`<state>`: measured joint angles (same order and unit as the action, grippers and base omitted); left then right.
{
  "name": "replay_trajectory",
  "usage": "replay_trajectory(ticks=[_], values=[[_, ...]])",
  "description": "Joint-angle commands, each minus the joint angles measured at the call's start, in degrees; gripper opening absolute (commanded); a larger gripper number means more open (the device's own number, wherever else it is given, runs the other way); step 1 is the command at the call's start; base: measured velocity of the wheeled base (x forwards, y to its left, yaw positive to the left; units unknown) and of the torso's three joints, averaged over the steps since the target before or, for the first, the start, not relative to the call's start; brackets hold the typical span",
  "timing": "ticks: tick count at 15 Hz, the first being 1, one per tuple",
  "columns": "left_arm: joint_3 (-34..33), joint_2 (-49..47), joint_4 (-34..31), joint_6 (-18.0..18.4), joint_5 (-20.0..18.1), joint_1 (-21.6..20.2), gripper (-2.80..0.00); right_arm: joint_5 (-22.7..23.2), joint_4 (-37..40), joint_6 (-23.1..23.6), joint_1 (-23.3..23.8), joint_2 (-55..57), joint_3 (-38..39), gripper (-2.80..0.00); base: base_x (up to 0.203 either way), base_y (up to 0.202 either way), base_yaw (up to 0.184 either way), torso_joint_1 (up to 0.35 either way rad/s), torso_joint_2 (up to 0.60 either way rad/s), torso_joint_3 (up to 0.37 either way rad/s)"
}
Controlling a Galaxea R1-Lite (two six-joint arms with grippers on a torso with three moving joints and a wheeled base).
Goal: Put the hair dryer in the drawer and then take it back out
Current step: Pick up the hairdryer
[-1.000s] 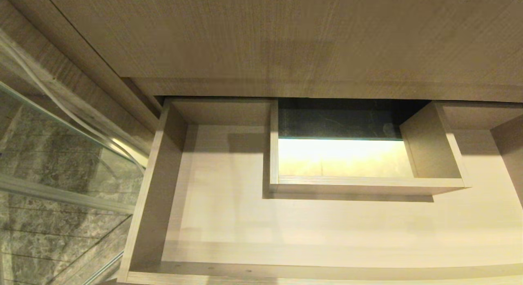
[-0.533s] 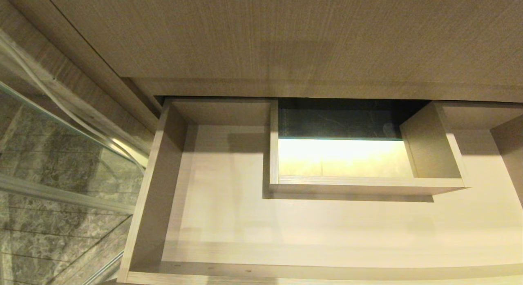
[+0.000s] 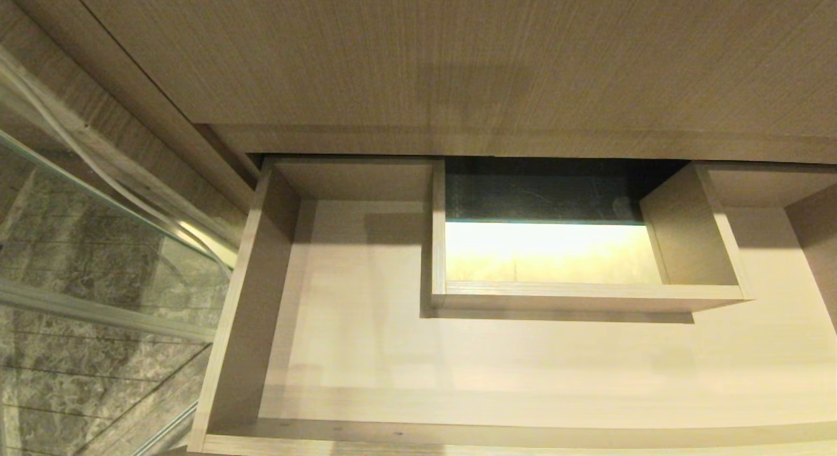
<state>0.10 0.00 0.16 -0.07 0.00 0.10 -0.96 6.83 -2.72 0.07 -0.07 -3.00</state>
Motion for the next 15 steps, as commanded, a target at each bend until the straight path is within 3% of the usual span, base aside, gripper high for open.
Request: replay_trajectory(ticks=[1, 15], values=[[-0.01, -0.09, 0.02, -0.01, 0.00, 0.06, -2.80, 0.00, 0.03, -0.01, 0.00, 0.07, 0.01, -2.80, 0.000, 0.000, 0.000, 0.000, 0.00, 0.000], [-0.10, 0.00, 0.02, -0.01, 0.00, -0.01, -2.80, 0.00, 0.03, -0.01, 0.01, 0.07, 0.01, -2.80, 0.000, 0.000, 0.000, 0.000, 0.00, 0.000]])
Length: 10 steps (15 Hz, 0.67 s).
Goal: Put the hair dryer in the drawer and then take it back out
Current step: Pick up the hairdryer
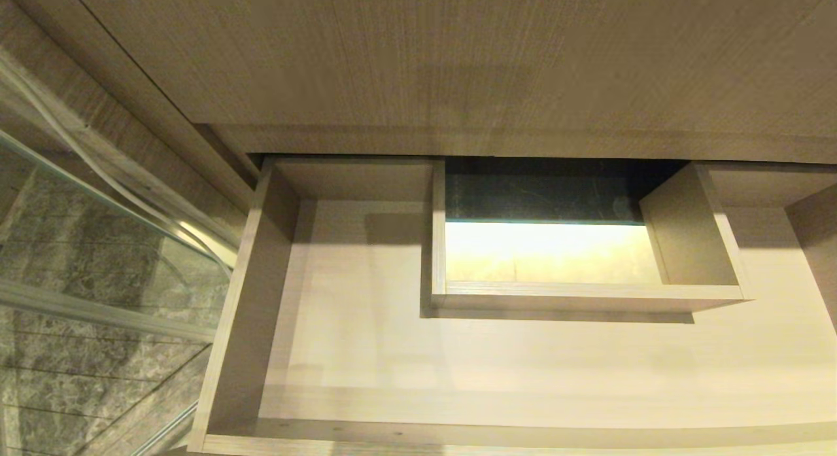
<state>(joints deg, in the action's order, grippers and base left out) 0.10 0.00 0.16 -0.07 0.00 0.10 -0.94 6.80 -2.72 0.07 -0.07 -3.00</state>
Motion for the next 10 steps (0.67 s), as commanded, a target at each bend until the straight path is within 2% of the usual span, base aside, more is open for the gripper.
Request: replay_trajectory(ticks=[1, 10], values=[[-0.01, -0.01, 0.02, -0.01, 0.00, -0.01, -2.80, -0.03, 0.05, -0.01, 0.01, 0.07, 0.01, -2.80, 0.000, 0.000, 0.000, 0.000, 0.00, 0.000], [-0.01, -0.08, 0.02, -0.01, 0.00, -0.01, -2.80, -0.03, 0.05, -0.01, 0.01, 0.07, 0.01, -2.80, 0.000, 0.000, 0.000, 0.000, 0.00, 0.000]])
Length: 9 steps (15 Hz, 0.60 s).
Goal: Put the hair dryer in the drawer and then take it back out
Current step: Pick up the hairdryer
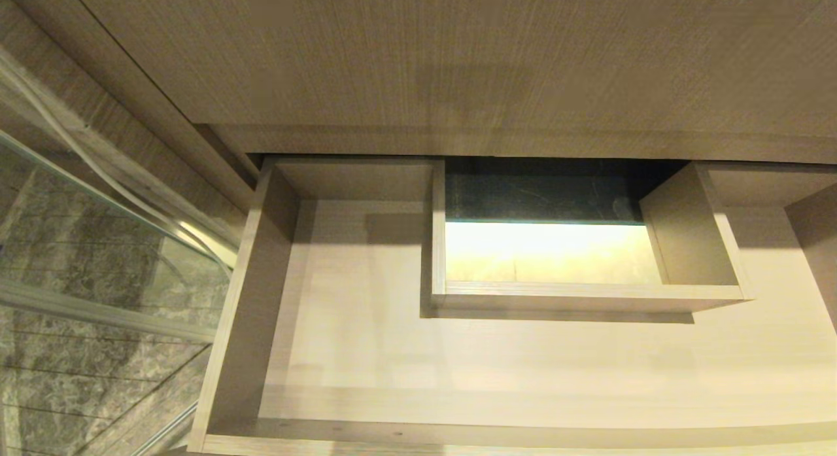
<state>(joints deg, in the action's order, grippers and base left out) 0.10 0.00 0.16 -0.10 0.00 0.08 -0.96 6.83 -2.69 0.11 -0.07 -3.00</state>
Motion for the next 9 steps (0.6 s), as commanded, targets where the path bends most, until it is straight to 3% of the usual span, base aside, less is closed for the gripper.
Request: replay_trajectory(ticks=[1, 9], values=[[-0.01, -0.08, 0.02, -0.02, 0.00, 0.01, -2.80, 0.00, 0.03, -0.03, -0.09, 0.07, 0.01, -2.80, 0.000, 0.000, 0.000, 0.000, 0.00, 0.000], [-0.01, -0.09, 0.02, 0.11, 0.18, 0.01, -2.80, 0.00, 0.03, -0.03, -0.03, 0.07, 0.01, -2.80, 0.000, 0.000, 0.000, 0.000, 0.00, 0.000]])
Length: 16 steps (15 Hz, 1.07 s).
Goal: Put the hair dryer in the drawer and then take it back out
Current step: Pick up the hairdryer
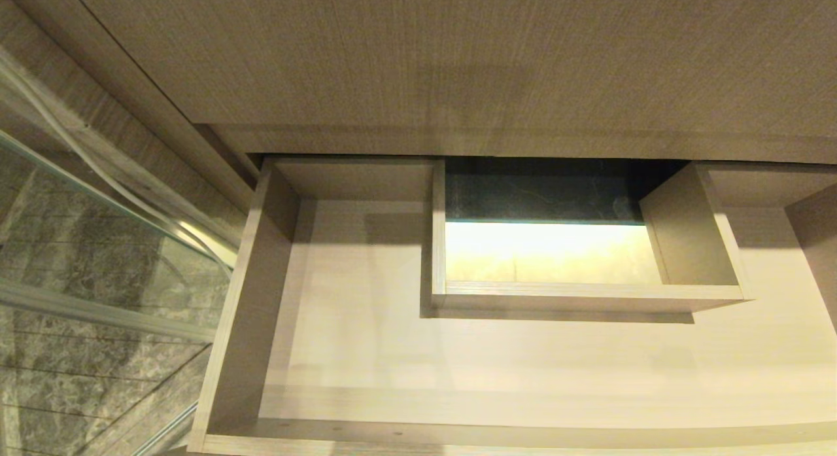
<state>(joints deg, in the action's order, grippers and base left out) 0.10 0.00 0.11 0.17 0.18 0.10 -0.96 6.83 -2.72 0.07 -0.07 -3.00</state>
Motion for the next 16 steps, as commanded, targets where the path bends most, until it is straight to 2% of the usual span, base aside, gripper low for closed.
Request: replay_trajectory(ticks=[1, 16], values=[[-0.01, -0.09, 0.07, -0.09, -0.01, -0.01, -2.80, 0.00, 0.03, -0.01, 0.01, 0.07, 0.01, -2.80, 0.000, 0.000, 0.000, 0.000, 0.00, 0.000], [-0.01, -0.09, 0.07, -0.17, -0.09, -0.01, -2.80, 0.00, 0.03, -0.01, -0.02, 0.07, 0.01, -2.80, 0.000, 0.000, 0.000, 0.000, 0.00, 0.000]])
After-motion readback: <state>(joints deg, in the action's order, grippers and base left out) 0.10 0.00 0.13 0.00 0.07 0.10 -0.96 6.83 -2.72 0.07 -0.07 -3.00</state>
